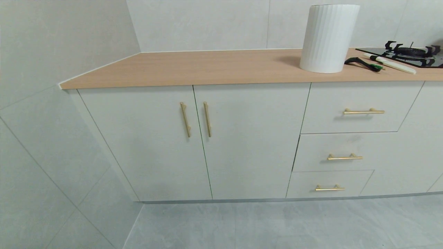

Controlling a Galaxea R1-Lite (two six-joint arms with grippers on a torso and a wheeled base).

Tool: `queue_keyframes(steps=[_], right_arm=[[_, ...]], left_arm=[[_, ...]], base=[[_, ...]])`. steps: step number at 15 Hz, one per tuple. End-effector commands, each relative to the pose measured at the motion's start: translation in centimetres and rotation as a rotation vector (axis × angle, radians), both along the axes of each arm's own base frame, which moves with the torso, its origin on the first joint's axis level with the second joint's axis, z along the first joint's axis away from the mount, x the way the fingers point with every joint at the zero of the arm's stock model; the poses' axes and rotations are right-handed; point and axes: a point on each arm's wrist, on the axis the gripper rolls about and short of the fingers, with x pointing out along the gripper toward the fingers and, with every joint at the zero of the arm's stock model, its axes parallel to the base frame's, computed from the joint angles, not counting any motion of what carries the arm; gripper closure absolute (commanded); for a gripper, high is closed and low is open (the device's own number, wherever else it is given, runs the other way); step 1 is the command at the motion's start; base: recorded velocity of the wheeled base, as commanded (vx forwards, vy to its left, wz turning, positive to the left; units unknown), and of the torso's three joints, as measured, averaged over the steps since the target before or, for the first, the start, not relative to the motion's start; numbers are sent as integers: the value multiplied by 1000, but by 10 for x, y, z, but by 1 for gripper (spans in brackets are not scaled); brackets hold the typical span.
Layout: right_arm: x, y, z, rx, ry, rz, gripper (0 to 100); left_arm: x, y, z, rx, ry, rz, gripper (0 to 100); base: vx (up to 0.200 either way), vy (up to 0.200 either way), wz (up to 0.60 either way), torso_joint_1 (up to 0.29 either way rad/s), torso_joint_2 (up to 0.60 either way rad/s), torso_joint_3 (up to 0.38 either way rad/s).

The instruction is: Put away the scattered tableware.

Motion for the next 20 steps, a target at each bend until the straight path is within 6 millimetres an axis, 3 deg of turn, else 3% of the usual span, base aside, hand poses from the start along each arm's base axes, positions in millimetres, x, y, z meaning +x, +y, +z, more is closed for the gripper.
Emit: queue_keyframes(steps=[1, 5, 8, 11, 14, 17, 20], right_arm=[[-23, 1, -11, -20, -86, -163, 0], [-18, 2, -45, -25, -57, -244, 0], [-12, 3, -63, -32, -5, -229, 0], [-10, 6, -65, -28, 4, -61, 0], [-9, 9, -65, -30, 0, 86, 0], [-9, 12, -72, 5, 64, 235, 0], [-8, 13, -71, 3, 51, 250, 0]], left_arm=[[-14, -1, -14, 0, -62, 98, 0], [-22, -11, -48, 43, -93, 236, 0], [-8, -10, -69, 81, -67, 299, 0], [9, -12, -98, 265, -71, 211, 0], [11, -15, -104, 209, -65, 66, 0], [11, -15, -103, 207, -69, 57, 0], [11, -15, -103, 202, -69, 58, 0]], base=[[0, 0, 0, 0, 0, 0], [0, 0, 0, 0, 0, 0], [0, 0, 0, 0, 0, 0], [0, 0, 0, 0, 0, 0], [0, 0, 0, 0, 0, 0], [0, 0, 0, 0, 0, 0], [0, 0, 0, 0, 0, 0]])
